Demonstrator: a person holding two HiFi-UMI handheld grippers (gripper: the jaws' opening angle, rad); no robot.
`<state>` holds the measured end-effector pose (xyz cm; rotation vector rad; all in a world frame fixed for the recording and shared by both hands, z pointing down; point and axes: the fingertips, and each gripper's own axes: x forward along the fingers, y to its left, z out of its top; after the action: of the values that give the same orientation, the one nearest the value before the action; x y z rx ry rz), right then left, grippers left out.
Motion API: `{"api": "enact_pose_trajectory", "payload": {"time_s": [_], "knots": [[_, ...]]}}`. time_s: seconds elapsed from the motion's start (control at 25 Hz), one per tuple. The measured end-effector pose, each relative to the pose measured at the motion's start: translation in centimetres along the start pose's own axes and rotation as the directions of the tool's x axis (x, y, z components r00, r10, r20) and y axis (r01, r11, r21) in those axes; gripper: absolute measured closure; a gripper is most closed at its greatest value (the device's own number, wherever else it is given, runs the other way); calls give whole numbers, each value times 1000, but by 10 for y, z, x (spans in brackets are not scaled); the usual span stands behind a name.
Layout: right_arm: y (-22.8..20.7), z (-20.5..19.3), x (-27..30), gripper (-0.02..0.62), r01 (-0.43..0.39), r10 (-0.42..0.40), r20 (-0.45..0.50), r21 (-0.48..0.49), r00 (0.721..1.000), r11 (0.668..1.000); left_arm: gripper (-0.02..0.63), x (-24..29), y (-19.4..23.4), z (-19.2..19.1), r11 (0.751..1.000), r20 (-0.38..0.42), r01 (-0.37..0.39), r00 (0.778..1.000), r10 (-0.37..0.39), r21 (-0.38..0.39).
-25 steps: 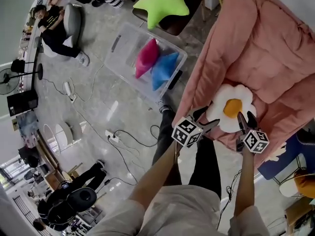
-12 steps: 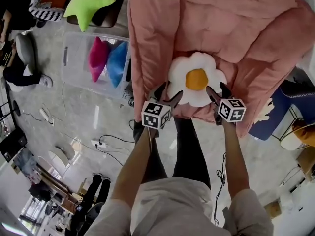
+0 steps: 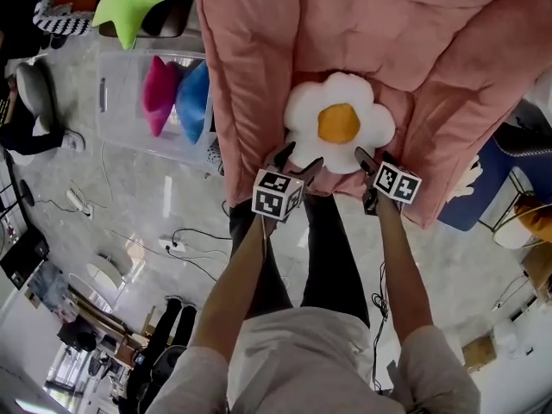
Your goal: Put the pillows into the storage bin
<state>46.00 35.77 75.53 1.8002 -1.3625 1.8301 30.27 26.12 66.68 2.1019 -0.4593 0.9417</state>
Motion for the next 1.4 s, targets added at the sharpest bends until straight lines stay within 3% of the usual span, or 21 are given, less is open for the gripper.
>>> {"api": "enact_pose_trajectory", "payload": {"time_s": [0.12,0.28,0.32,0.4,0.48,0.56,0.68,0.76,0.96,1.12,1.4], "knots": [[7,-33,12,178,-28,35,-85,75,996,997,273,5,11,-15,993,-39,-121,992,120,-14],[12,-64,27,179,-9,32,-133,172,991,985,281,12,28,-34,959,-80,-283,955,285,37],[14,-67,30,190,-5,32,-128,203,991,979,284,13,32,-39,949,-86,-312,945,315,49],[17,-65,30,274,0,25,-108,231,994,973,286,18,39,-43,939,-88,-341,935,344,41],[20,-59,22,356,1,17,-94,195,995,981,290,24,43,-44,941,-90,-339,936,339,11],[24,-55,9,426,-14,24,-75,133,997,991,364,27,45,-47,945,-99,-326,941,323,-16],[31,-47,-16,536,-66,67,-16,38,998,997,421,28,39,-45,957,-97,-281,957,274,-68],[42,-33,-33,574,-93,94,24,-34,995,995,467,29,32,-37,964,-85,-252,966,245,-87],[61,-8,-68,583,-95,101,75,-77,992,992,520,12,13,-13,972,-53,-191,981,185,-134],[82,23,-108,584,-97,113,137,-119,984,988,535,-14,-8,25,984,10,-134,991,136,-120],[162,72,-184,588,-137,184,235,-204,954,969,552,-87,-25,100,994,134,-53,989,65,-93]]}}
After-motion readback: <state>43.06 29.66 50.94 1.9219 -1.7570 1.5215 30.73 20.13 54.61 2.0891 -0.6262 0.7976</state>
